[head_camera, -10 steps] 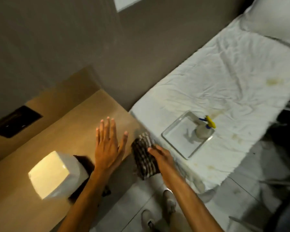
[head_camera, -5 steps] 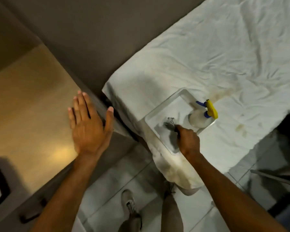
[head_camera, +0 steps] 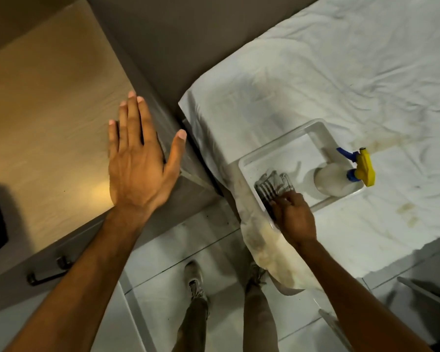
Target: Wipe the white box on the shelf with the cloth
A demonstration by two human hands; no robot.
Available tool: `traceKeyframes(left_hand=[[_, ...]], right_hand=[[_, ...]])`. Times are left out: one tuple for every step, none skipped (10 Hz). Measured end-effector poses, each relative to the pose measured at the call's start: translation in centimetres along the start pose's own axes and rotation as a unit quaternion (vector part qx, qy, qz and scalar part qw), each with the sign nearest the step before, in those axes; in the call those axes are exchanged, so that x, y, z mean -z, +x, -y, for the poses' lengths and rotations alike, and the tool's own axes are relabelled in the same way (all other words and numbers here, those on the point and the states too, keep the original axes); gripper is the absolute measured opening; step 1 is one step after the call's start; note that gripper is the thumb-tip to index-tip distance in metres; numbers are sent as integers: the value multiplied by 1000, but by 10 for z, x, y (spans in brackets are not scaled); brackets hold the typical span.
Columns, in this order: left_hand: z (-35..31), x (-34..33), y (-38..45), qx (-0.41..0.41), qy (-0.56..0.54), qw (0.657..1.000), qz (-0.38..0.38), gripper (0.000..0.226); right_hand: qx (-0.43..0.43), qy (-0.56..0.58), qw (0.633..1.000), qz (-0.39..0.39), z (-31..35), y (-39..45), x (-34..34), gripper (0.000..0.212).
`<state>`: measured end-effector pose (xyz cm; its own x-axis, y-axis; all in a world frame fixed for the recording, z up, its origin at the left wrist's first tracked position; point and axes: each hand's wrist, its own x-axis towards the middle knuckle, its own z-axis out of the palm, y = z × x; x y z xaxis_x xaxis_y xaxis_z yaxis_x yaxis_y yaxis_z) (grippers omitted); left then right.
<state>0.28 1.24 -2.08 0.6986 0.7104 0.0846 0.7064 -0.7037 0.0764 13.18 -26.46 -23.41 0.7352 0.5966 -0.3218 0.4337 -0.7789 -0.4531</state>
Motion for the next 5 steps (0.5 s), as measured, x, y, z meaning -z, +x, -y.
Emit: traceKeyframes(left_hand=[[1, 0, 0, 1, 0, 1000, -1, 90], [1, 0, -1, 2, 1, 1000, 4, 89], [0, 0, 0, 5, 8, 1000, 9, 90], [1, 3, -1, 11, 2, 1000, 10, 91], [-3, 7, 1, 20, 3, 1000, 12, 93]], right_hand=[[-20, -9, 998, 53, -11, -2, 10, 32], [-12, 16, 992, 123, -19, 1, 7, 37], [-22, 12, 993, 117, -14, 1, 5, 32], [-20, -73, 992, 101, -5, 2, 6, 33], [12, -59, 997, 55, 16, -11, 28, 29]])
